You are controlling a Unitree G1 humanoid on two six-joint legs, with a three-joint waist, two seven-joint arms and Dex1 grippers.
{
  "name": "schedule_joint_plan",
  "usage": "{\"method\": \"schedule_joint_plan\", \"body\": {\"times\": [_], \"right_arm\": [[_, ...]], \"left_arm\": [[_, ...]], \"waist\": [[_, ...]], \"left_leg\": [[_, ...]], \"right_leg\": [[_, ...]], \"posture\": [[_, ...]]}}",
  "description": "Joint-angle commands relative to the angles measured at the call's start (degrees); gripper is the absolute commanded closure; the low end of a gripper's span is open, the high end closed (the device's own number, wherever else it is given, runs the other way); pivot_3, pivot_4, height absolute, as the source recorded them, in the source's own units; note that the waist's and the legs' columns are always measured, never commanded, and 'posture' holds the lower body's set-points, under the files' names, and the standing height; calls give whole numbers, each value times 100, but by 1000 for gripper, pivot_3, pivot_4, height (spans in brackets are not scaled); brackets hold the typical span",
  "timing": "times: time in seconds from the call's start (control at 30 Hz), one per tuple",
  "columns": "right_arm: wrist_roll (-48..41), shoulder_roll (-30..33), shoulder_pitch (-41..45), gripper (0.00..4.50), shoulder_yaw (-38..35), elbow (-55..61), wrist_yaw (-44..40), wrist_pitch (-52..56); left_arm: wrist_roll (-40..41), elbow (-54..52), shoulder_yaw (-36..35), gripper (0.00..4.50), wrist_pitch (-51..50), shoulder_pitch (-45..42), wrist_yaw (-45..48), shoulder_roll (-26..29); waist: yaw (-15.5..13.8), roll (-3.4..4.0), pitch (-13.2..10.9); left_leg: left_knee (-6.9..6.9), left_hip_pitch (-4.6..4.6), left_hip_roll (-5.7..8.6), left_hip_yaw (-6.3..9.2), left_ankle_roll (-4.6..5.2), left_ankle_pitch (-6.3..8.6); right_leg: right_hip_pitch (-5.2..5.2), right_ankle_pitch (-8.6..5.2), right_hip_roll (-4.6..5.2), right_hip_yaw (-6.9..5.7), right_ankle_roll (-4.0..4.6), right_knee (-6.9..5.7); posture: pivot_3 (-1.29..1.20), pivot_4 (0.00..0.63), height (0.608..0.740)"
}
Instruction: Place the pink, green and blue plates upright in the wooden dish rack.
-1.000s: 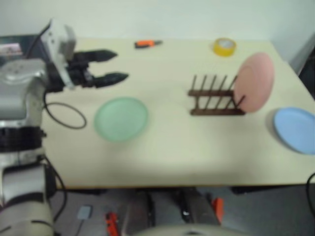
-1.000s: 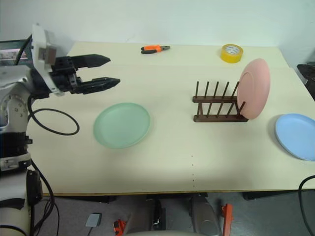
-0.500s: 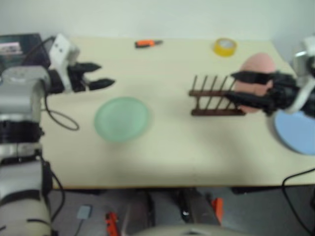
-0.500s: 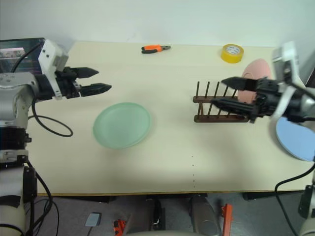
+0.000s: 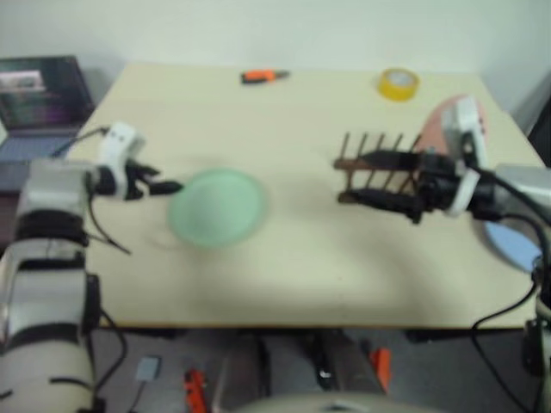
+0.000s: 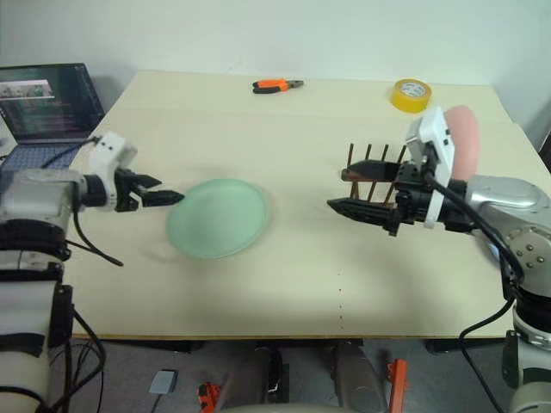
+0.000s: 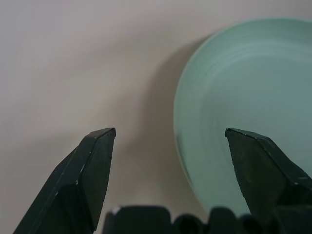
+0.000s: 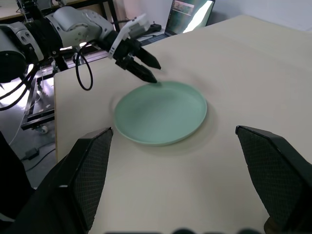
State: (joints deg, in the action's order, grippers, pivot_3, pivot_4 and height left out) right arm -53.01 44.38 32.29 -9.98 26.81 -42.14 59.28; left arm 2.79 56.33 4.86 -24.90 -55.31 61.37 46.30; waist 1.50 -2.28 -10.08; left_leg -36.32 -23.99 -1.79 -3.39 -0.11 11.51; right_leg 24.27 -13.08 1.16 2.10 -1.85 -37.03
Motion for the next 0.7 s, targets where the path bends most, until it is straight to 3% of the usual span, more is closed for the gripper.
{"method": "schedule_joint_plan", "body": {"times": [0.03, 0.27, 0.3, 0.4, 0.7], "right_arm": [[-169, 51, -1, 95, -147, 204, 118, 7], [-314, 131, -36, 95, -197, 298, 287, 71], [-331, 145, -33, 63, -199, 297, 304, 71], [-351, 168, -18, 50, -188, 287, 335, 63], [-276, 126, 78, 50, -35, 242, 325, 1]], "left_arm": [[-134, 392, -62, 518, 213, -271, -94, -55], [-317, 779, -61, 518, 361, -302, -172, -355], [-320, 791, -76, 699, 365, -309, -166, -366], [-323, 815, -110, 1422, 363, -312, -170, -371], [-282, 685, -203, 4476, 274, -273, -102, -322]], "waist": [[1, -1, 0], [9, -2, 1], [9, -2, 1], [9, -2, 1], [8, -4, 3]], "left_leg": [[0, 0, 0, 0, 0, 0], [0, 0, -1, 0, 0, 0], [0, 1, -1, 1, 0, 0], [0, 1, -1, 1, 0, 0], [0, 3, 0, 1, 0, 0]], "right_leg": [[0, 0, 0, 0, 0, 0], [0, 1, 0, 1, 2, -1], [0, 2, 0, 1, 2, -2], [0, 2, 1, 2, 2, -2], [-2, 1, 1, 1, 2, -5]], "posture": [[0, 150, 740], [0, 150, 740], [0, 150, 740], [0, 150, 740], [0, 150, 740]]}}
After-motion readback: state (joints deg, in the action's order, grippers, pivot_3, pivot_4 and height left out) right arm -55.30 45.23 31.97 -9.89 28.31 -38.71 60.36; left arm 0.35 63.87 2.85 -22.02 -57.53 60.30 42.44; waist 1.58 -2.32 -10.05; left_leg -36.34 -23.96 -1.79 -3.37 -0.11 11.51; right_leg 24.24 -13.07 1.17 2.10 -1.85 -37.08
